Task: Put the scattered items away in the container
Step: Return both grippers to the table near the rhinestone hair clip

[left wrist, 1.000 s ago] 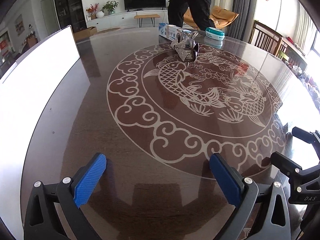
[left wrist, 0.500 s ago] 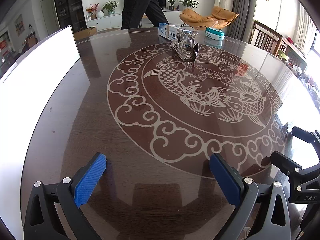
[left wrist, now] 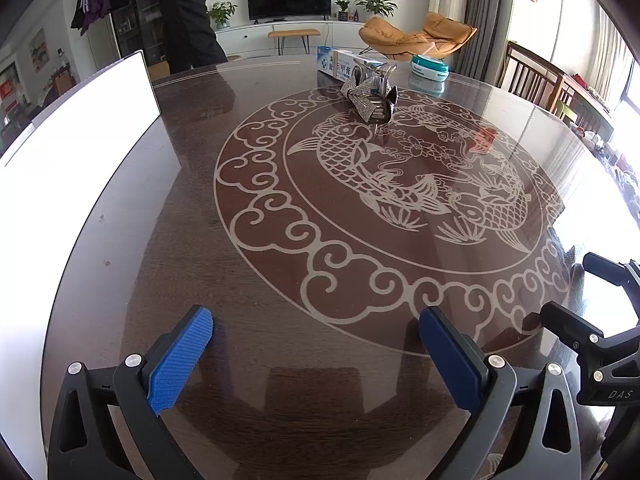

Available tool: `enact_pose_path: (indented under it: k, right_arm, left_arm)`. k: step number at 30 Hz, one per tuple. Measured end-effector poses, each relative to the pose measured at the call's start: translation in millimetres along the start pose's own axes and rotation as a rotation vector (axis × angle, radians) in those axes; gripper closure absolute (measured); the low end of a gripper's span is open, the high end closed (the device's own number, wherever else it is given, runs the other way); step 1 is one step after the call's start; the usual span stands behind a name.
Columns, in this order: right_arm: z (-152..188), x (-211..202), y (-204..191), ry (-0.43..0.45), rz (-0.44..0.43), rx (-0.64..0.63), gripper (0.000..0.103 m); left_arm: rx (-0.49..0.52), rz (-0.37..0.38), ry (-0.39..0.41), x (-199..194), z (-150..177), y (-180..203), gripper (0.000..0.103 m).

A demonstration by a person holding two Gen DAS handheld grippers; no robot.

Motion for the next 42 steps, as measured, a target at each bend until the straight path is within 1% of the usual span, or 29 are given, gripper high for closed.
enact_pose_path:
  k: [24, 26, 27, 29, 30, 33, 35, 38, 42]
  right_arm:
    - [0, 0, 0, 0.0, 0.0, 0.0, 0.0]
    - [0, 0, 0, 0.0, 0.0, 0.0, 0.0]
    - [0, 0, 0, 0.0, 0.0, 0.0, 0.0]
    - [0, 0, 0, 0.0, 0.0, 0.0, 0.0]
    - [0, 0, 0, 0.0, 0.0, 0.0, 0.0]
    - [0, 0, 0, 0.0, 0.001, -0.001, 0.0]
    - [-1, 1, 1, 0.002, -0.003, 0.004, 0.0]
    - [-26, 22, -6, -0.002, 0.014, 0.026, 0.0]
    - [-75, 65, -29, -0.001, 0.016, 0.025, 0.0]
  left_arm:
    - [0.002, 0.0, -0.001, 0, 0, 0, 0.0]
    - [0.011, 0.01, -0.006, 1, 0, -1, 0.0]
    - [0.04, 0.023, -0.009, 1, 0, -1, 0.0]
    - [0.09, 0.066, -0.013, -1, 2, -7, 0.0]
    - [0.097, 0.074, -0.013, -2, 3, -14, 0.0]
    - [0.071, 0.06, -0.008, -4, 6, -34, 0.0]
    - [0.046, 0.041, -0.004, -5, 6, -39, 0.0]
    - [0.041, 0.03, -0.001, -5, 7, -39, 0.0]
    - [0.039, 0.029, -0.001, -4, 7, -38, 0.0]
Point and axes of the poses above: each gripper's, at about its wrist camera, not at the fingertips, and x roughly the way its jaws point, y to its right, z to its underside, the point moved 1 cm from there along x, roughly the way its jaws point, and after that the axes turned 6 degrees about y, right-handed, at the moved point
